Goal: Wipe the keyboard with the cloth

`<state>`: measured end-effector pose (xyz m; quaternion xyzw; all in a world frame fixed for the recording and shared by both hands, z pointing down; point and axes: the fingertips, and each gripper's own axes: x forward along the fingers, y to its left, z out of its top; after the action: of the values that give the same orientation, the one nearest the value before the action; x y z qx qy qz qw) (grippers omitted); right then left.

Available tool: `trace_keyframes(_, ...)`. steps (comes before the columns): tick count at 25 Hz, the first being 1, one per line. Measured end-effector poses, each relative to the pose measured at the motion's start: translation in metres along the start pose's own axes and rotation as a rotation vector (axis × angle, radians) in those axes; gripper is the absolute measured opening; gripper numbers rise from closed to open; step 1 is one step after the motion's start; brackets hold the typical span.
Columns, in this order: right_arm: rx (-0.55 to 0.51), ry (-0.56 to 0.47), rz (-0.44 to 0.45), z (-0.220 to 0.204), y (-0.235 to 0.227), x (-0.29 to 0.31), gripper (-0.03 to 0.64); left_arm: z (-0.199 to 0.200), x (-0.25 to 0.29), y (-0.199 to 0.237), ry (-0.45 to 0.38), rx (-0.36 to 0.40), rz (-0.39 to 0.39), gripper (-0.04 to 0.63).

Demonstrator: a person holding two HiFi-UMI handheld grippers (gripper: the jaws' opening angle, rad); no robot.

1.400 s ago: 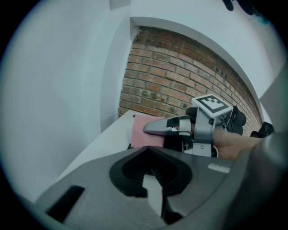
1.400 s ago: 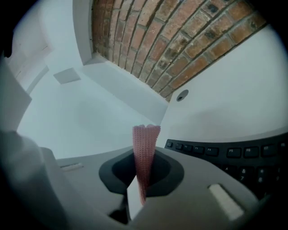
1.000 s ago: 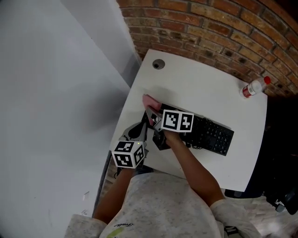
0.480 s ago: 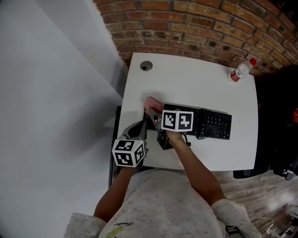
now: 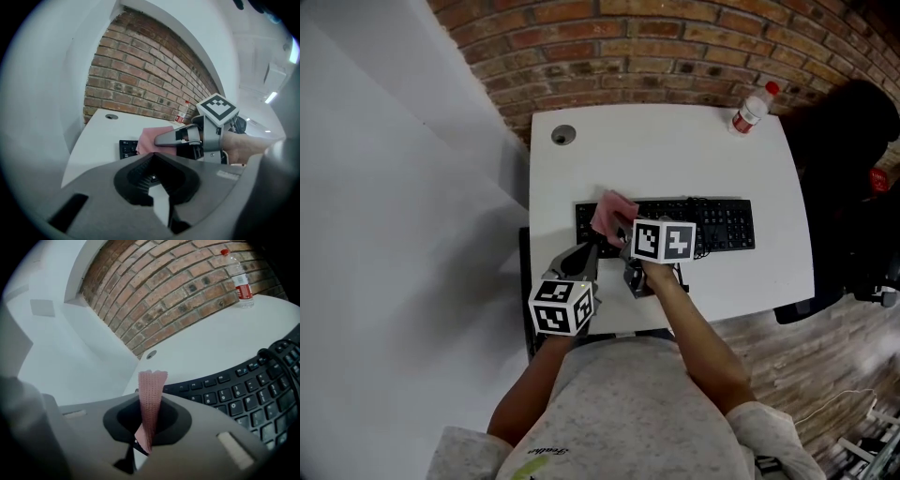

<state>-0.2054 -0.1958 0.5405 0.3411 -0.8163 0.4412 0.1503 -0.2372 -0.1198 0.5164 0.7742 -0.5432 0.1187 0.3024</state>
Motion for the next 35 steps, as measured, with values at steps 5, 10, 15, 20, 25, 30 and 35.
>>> trace_keyframes(5,0.011,-0.041,-0.043,0.002,-0.015,-0.019,0.020,0.000,0.007,-0.018,0.016,0.037,-0.054,-0.003)
trace_keyframes(10,0.018,-0.071,-0.071,0.007,-0.031,-0.037,0.020,0.002,0.013,-0.033,0.020,0.064,-0.084,-0.003)
trace_keyframes(15,0.008,-0.089,-0.096,0.014,-0.047,-0.057,0.020,0.003,0.023,-0.046,0.025,0.073,-0.094,-0.005)
trace_keyframes(20,0.019,-0.099,-0.102,0.019,-0.066,-0.074,0.020,0.005,0.036,-0.067,0.023,0.083,-0.109,-0.005)
trace_keyframes(25,0.029,-0.117,-0.107,0.027,-0.082,-0.089,0.020,0.009,0.047,-0.082,0.019,0.093,-0.116,-0.004)
trace_keyframes(30,0.081,-0.145,-0.091,0.034,-0.097,-0.103,0.020,0.009,0.056,-0.095,0.023,0.093,-0.122,-0.005)
trace_keyframes(35,0.119,-0.166,-0.074,0.041,-0.106,-0.117,0.020,0.011,0.064,-0.108,0.019,0.096,-0.127,-0.003)
